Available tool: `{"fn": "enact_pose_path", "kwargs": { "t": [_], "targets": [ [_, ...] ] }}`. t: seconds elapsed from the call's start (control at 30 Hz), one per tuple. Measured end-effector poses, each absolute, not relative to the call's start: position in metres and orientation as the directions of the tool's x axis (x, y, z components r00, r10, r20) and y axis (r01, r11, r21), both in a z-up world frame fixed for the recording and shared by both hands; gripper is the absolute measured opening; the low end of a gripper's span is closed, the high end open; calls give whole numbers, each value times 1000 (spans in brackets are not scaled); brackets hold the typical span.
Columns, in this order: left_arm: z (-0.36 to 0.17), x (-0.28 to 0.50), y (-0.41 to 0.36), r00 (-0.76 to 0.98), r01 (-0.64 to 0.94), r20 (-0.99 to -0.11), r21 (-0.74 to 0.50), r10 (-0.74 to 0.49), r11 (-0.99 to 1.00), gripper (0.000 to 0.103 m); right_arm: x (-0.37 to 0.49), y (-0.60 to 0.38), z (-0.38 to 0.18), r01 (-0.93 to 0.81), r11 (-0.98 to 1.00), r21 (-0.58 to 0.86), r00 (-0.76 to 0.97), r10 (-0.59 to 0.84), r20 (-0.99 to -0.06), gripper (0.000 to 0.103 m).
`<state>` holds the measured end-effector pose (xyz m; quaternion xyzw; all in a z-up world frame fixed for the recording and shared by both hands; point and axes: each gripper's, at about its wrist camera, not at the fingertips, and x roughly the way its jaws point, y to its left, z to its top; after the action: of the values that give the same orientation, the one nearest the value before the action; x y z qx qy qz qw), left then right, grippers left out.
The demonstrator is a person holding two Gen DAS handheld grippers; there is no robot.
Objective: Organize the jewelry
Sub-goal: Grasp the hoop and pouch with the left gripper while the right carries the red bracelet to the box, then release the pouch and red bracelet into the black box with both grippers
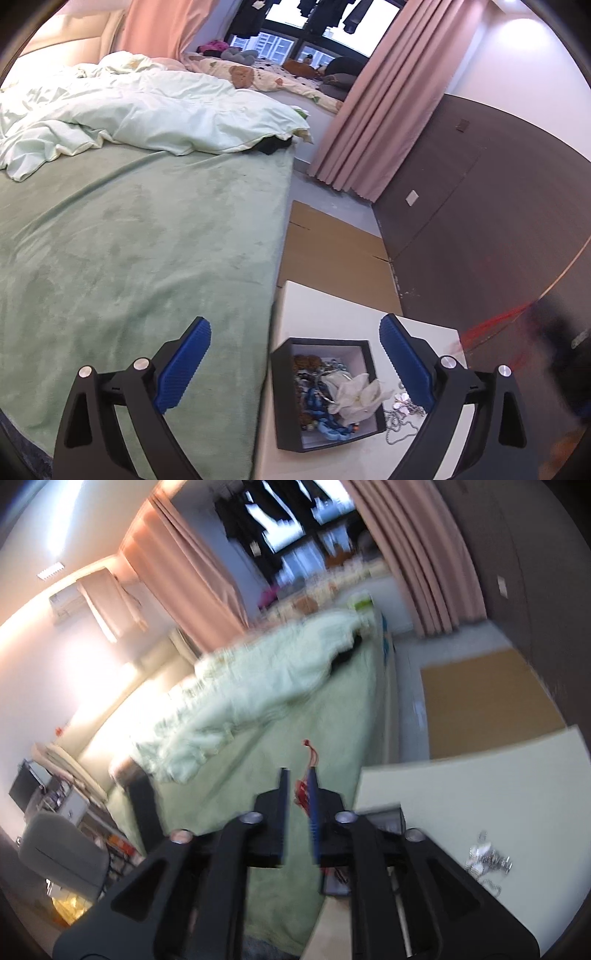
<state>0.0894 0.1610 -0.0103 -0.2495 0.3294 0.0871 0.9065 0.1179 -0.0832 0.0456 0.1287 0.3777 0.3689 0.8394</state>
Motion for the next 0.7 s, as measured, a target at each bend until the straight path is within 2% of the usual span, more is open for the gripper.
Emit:
{"fn": "enact_pose_path", "kwargs": {
  "t": [0.03, 0.07, 0.1, 0.37, 0.5, 0.7],
  "targets": [
    [-12, 89, 163, 764, -332, -645, -395, -1, 856, 90, 120, -81, 39, -509, 701, 500, 427, 710, -560, 49],
    [-13, 89, 165, 762, -339, -648, -396, 2, 853, 90, 124, -83, 27, -493, 703, 513, 414, 708, -572, 66],
    [-14, 89, 166, 759, -347, -652, -398, 5, 849, 90, 125, -86, 21, -489, 701, 519, 416, 711, -567, 70],
    [-17, 100, 140, 754, -318, -657, -385, -16, 866, 90, 134, -135, 18, -455, 727, 515, 458, 687, -565, 70],
    [-19, 113, 112, 752, -272, -657, -377, -49, 886, 90, 143, -166, 13, -388, 806, 448, 477, 591, -650, 70],
    [-22, 128, 67, 745, -188, -661, -342, -93, 921, 89, 154, -192, -5, -336, 847, 412, 445, 528, -723, 70]
  ]
}}
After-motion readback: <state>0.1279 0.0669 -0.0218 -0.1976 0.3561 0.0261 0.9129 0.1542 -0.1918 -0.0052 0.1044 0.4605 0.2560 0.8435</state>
